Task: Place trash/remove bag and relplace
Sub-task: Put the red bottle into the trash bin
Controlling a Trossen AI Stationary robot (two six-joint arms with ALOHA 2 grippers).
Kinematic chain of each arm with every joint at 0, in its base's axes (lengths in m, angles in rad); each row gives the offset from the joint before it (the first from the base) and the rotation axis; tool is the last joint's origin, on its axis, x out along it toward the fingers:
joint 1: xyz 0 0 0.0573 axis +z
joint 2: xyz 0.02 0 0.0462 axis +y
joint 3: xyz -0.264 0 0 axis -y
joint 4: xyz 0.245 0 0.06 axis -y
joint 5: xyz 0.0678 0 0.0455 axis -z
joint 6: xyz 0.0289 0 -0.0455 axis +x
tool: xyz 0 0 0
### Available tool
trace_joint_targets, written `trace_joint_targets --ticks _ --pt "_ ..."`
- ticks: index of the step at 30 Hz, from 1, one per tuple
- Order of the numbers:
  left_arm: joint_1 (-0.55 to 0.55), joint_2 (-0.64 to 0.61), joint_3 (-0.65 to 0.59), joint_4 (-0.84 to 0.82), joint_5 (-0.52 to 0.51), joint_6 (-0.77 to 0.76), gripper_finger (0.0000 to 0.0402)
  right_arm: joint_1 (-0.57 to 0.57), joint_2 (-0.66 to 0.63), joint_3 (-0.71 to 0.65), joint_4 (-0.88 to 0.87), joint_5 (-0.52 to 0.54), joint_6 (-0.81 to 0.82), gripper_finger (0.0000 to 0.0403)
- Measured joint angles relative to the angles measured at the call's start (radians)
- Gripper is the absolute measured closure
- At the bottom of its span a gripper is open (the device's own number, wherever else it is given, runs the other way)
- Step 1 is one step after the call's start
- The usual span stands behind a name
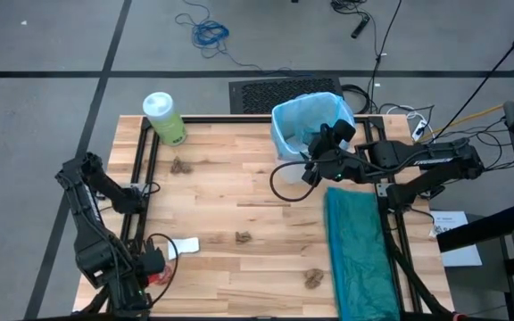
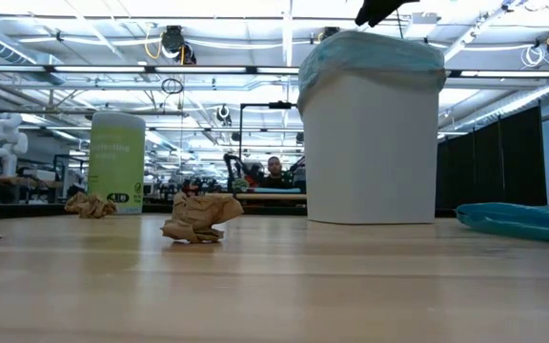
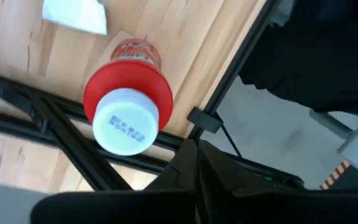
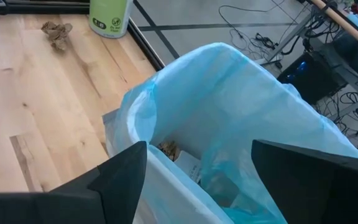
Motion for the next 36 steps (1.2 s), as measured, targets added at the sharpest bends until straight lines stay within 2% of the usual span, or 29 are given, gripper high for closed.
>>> trace_joint_targets --ticks 8,11,17,20,29,36 --pt "0.03 0.0 0.0 -0.073 0.02 -0.035 0.0289 0.0 0.0 0.0 -0.011 -0.008 0.0 0.0119" --pt "0.032 0.0 0.0 -0.101 0.02 -0.036 0.0253 0.0 0.0 0.0 0.0 -0.105 -0.001 0.0119" --pt "0.032 0.0 0.0 -0.106 0.01 -0.044 0.0201 0.054 0.0 0.0 0.119 -0.402 -0.076 0.0119" --pt "0.032 0.0 -0.011 -0.105 0.005 -0.064 0.0189 0.093 0.0 0.0 0.189 -0.47 -0.103 0.0119" --pt "0.006 0.0 -0.051 -0.105 0.019 -0.087 0.0184 0.145 0.0 0.0 0.208 -0.472 -0.1 0.0119" --pt "0.002 0.0 -0.051 -0.101 -0.032 -0.087 0.0184 0.145 0.0 0.0 0.208 -0.472 -0.098 0.0119"
